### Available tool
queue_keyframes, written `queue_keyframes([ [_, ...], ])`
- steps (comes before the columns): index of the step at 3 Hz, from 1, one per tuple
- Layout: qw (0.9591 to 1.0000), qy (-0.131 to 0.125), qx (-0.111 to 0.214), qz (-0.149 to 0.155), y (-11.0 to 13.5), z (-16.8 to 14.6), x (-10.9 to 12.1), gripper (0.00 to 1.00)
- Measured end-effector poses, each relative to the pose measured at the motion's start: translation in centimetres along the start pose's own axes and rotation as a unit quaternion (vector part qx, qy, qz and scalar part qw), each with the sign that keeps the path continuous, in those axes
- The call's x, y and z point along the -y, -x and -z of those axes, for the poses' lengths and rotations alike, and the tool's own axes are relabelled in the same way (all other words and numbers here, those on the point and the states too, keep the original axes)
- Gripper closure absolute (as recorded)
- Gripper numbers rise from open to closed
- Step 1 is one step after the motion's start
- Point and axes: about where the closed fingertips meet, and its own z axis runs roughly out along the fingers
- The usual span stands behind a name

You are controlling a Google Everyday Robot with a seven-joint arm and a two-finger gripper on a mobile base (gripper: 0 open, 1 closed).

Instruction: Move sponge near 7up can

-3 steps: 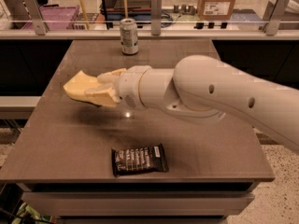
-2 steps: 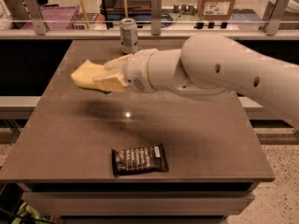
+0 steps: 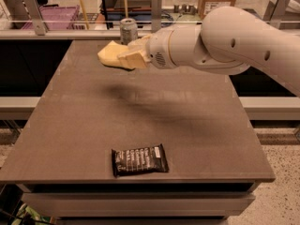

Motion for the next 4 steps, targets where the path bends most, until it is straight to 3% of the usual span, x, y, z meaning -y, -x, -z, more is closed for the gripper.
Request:
queue_keyframes([
  [2,0.9985,-0.050,0.005,-0.020,-0.9,0.7,6.7,1.00],
  [3,0.9972,-0.068,-0.007,-0.029,-1.5,0.9,9.6,1.00],
  [4,0.9954,-0.078,-0.024,-0.050,-3.6,0.4,12.8,1.00],
])
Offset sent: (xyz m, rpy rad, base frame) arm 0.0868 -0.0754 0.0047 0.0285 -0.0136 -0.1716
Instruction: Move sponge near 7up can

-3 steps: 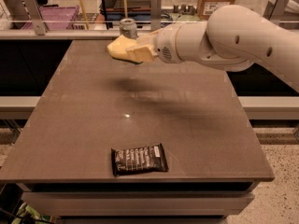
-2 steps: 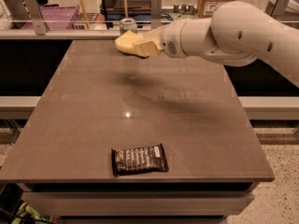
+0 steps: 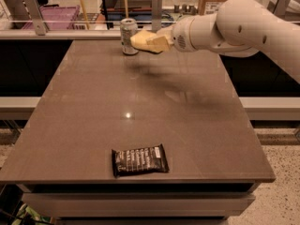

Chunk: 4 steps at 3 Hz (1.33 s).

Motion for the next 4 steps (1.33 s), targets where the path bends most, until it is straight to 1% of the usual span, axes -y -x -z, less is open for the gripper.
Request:
queue_keyframes([
  [1,0.9999,0.003,-0.007,-0.009,-1.2,-1.0,1.6,1.00],
  [2,0.9997,0.015,-0.013,-0.013,-2.7,-2.3,3.0,1.00],
  [3,0.9993,0.030,-0.014,-0.020,-4.2,-4.1,3.9,1.00],
  [4,0.9988,0.037,-0.014,-0.028,-5.3,-5.4,4.5,1.00],
])
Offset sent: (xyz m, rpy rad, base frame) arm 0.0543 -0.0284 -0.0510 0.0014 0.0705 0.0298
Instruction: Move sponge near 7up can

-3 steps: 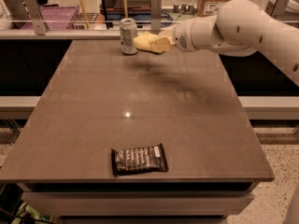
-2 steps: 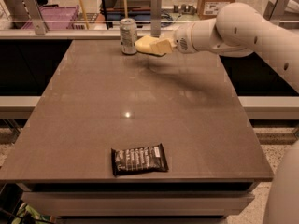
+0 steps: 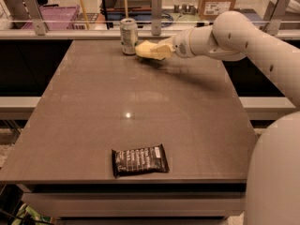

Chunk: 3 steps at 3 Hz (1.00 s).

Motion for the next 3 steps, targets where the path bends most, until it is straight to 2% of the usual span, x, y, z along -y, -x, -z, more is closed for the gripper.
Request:
queue_keyframes([
  [1,1.0000,0.004,0.000,-0.004,-0.53,-0.64,0.38,1.00],
  [2,1.0000,0.006,-0.001,-0.004,-0.53,-0.91,0.18,0.82],
  [3,1.0000,0.008,-0.001,-0.004,-0.55,-1.17,-0.01,0.59],
])
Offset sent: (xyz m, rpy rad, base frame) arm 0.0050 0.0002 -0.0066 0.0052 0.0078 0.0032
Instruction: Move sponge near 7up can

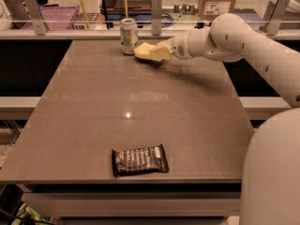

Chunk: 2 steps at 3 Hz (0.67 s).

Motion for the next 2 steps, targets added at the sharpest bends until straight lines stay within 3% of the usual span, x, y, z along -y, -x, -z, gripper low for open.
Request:
queue_keyframes([
  [2,1.0000,0.005,-0.001,0.000,-0.04,-0.53,-0.38,0.12],
])
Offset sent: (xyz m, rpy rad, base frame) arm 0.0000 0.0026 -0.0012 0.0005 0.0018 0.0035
